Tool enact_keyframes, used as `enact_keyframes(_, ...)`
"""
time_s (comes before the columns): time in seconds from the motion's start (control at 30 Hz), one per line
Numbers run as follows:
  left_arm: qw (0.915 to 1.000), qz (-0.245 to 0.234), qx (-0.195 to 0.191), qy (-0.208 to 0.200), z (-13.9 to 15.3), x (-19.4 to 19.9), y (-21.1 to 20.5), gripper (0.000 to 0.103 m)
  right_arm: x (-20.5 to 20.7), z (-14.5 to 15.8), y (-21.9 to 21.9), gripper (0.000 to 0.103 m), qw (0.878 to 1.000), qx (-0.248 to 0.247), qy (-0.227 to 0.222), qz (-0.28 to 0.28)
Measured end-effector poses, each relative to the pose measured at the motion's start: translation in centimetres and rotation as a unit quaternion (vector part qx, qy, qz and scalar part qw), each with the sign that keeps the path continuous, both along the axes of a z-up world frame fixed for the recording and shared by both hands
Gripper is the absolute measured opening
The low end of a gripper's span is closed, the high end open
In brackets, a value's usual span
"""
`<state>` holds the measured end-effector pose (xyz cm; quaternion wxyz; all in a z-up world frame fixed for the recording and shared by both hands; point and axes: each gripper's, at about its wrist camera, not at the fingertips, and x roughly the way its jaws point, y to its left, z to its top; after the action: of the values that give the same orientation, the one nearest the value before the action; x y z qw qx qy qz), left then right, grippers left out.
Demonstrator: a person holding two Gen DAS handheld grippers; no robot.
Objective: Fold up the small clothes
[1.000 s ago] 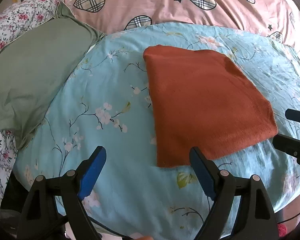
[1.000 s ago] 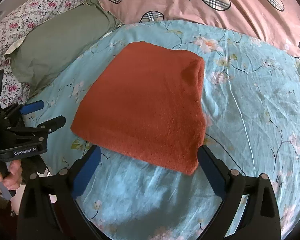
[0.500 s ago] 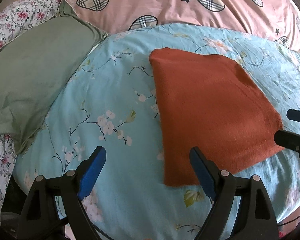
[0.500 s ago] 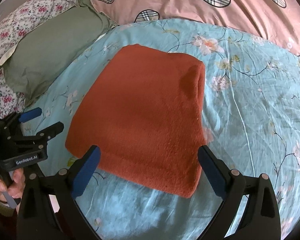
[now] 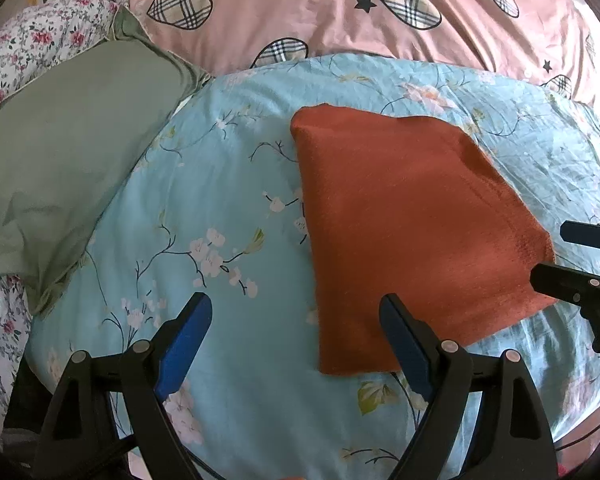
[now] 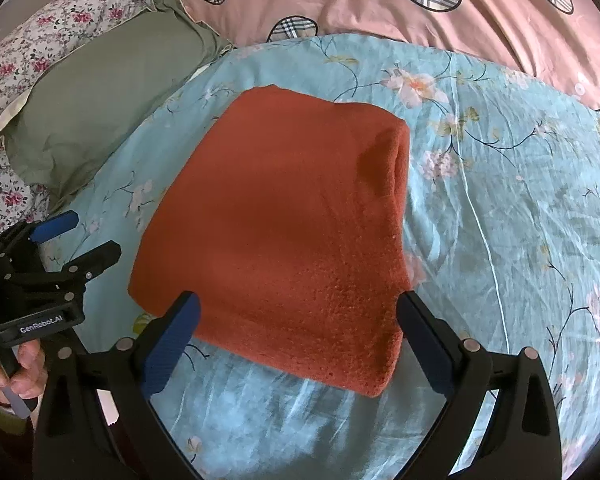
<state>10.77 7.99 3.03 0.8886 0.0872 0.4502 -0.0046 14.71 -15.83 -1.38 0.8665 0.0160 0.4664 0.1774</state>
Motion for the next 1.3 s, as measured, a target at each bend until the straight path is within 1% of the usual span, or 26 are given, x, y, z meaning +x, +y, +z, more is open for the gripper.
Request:
enact_keyframes(0.33,1.0,-0.006,-0.001,0.003,0.1,0.5,-0.2,0.086,0.3,0.4,-0.6,0.099,1.0,0.002,-0.003,-0.001)
enact_keyframes(1.3,0.9999,-0.012,0.0,-0.003,0.6,1.1,-0.2,0.086,0.8,0.7,0.0,0.099,1.0,0.001,-0.005,0.003)
